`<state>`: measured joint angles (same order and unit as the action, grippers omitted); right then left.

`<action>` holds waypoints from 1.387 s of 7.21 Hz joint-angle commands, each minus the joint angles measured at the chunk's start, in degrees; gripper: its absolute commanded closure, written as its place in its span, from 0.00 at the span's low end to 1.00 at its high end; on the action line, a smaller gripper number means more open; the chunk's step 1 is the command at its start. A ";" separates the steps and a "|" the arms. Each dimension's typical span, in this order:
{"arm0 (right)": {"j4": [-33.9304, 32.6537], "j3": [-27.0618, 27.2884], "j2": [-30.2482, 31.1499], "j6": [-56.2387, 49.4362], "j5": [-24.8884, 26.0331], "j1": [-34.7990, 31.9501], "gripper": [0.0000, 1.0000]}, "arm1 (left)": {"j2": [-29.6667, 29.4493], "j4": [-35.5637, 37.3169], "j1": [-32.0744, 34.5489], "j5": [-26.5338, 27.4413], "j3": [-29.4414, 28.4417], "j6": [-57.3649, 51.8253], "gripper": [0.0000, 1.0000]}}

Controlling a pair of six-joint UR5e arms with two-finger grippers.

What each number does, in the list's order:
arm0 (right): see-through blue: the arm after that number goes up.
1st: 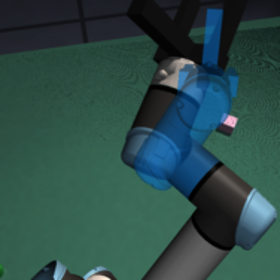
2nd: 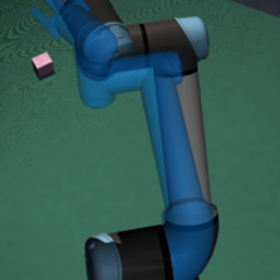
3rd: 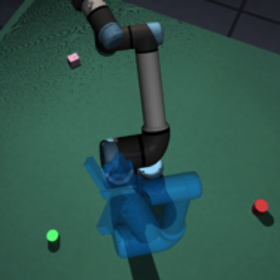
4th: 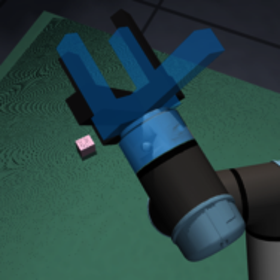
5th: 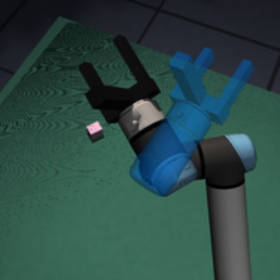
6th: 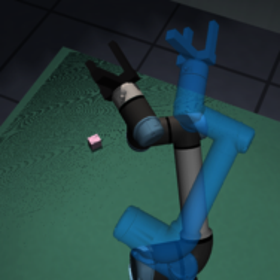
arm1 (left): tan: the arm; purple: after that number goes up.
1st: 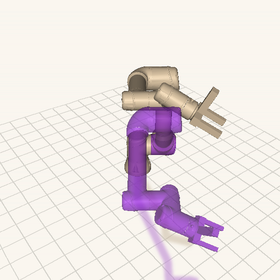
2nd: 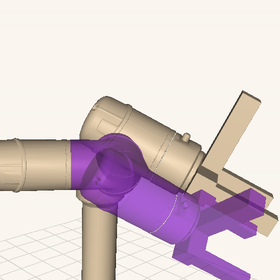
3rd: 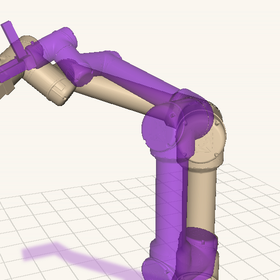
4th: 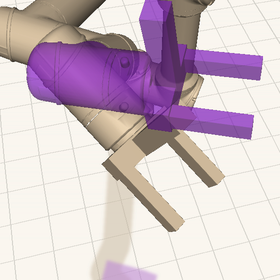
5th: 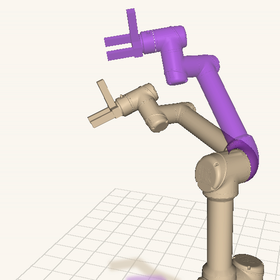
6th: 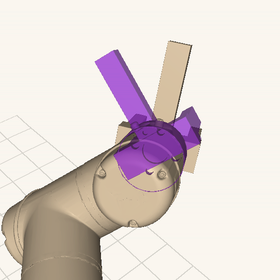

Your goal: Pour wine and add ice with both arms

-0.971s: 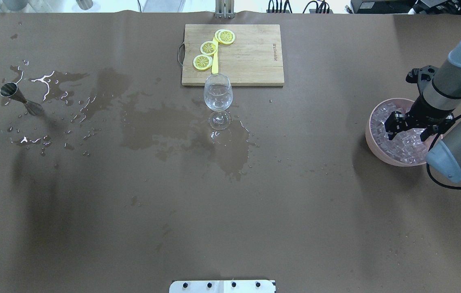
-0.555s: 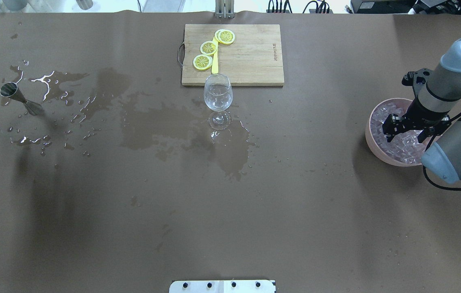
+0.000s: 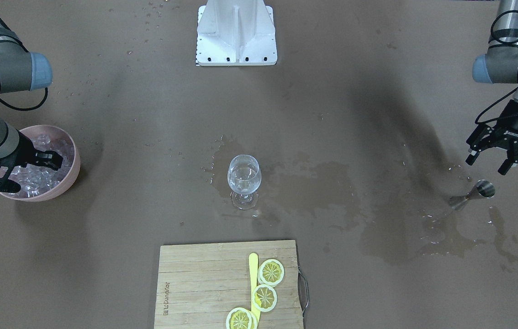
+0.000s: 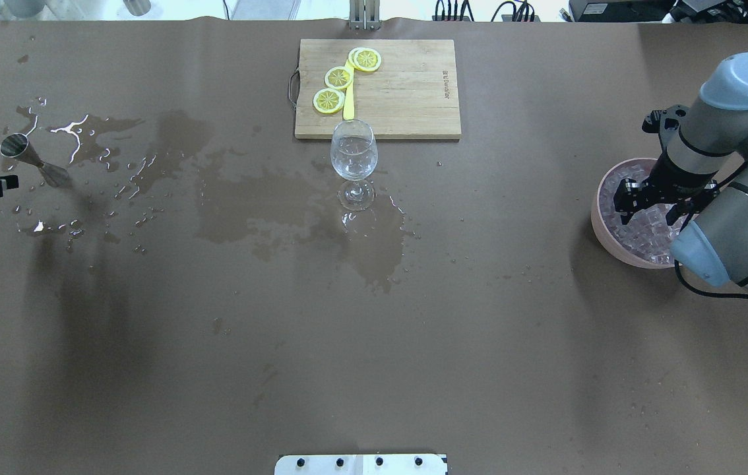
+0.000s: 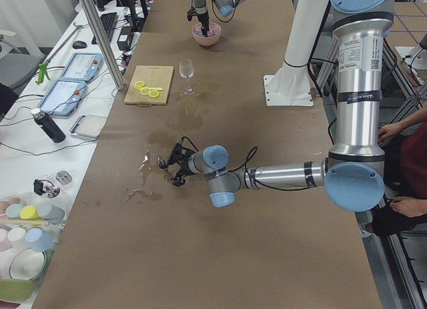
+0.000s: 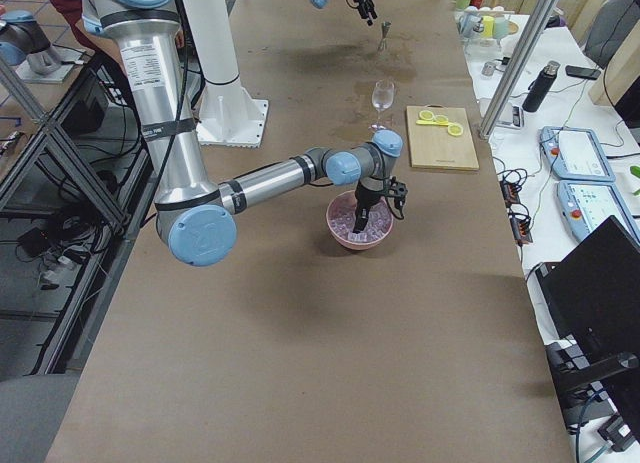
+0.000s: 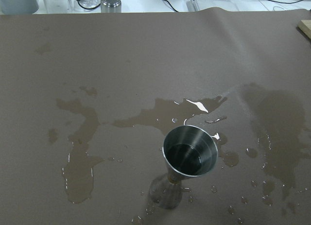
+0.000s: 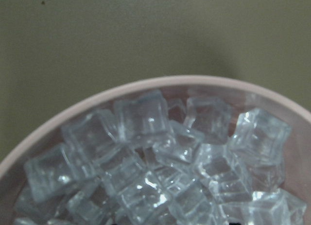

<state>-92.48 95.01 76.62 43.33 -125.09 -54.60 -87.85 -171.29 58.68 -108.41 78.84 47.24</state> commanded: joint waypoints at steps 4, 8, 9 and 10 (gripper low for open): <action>-0.07 -0.09 0.02 0.09 -0.07 -1.38 0.55 | -3.02 -0.79 -5.50 7.76 -4.04 2.66 0.02; -0.07 0.70 -0.25 2.11 -0.07 -2.52 0.59 | -3.38 -3.34 -6.74 12.16 -5.36 2.77 0.02; -0.07 1.05 -0.16 2.11 -0.33 -3.31 0.59 | -3.47 -3.26 -6.83 14.25 -5.36 2.86 0.02; -0.25 2.44 -0.16 2.20 -0.51 -3.67 0.59 | -3.90 -3.43 -7.44 15.06 -5.97 2.86 0.02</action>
<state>-92.58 96.17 76.42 45.41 -125.36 -57.63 -91.36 -174.46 51.77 -94.83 73.40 50.08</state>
